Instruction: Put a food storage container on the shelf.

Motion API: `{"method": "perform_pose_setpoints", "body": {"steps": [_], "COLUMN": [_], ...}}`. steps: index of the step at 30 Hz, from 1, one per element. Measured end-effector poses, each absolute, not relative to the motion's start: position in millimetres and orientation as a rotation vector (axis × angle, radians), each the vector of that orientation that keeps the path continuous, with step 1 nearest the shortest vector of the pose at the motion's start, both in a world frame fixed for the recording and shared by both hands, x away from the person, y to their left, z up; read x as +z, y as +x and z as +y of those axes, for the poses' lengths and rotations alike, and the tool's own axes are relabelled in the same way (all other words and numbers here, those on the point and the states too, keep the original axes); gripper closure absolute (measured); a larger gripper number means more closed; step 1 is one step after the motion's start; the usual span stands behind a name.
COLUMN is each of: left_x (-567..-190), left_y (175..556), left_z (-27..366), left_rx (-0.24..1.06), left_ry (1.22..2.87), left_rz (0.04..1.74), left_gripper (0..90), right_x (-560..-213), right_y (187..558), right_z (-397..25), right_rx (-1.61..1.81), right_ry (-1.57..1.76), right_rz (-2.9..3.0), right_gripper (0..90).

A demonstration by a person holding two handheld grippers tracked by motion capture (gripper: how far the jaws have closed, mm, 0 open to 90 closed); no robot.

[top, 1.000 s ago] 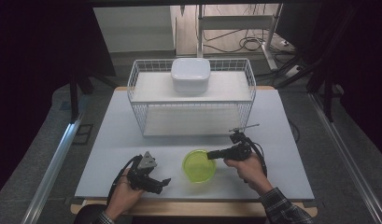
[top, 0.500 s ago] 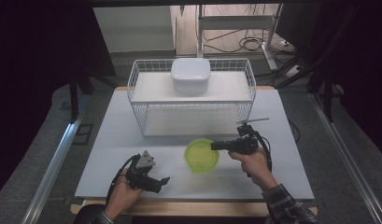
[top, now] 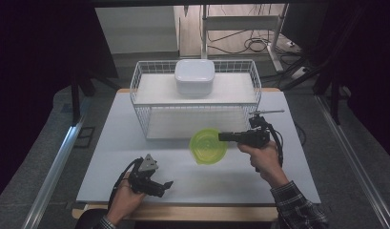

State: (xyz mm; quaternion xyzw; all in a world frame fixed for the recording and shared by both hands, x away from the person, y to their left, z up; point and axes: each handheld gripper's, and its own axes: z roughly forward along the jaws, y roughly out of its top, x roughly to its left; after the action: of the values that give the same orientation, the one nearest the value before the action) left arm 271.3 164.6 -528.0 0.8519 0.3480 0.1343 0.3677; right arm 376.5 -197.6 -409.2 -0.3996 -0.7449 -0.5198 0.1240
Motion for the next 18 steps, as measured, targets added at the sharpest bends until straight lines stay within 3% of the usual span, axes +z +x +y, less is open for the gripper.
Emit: {"method": "perform_pose_setpoints", "body": {"steps": [18], "left_x": [-528.9], "left_y": [271.6], "left_z": [164.7], "left_rx": [0.334], "left_ry": [2.185], "left_rz": [0.897], "left_gripper": [2.2], "right_x": [-361.4], "right_y": [393.5], "right_z": [-195.9], "right_rx": [-1.64], "right_ry": [-1.183], "right_rz": [-2.139], "right_gripper": [82.0]}}
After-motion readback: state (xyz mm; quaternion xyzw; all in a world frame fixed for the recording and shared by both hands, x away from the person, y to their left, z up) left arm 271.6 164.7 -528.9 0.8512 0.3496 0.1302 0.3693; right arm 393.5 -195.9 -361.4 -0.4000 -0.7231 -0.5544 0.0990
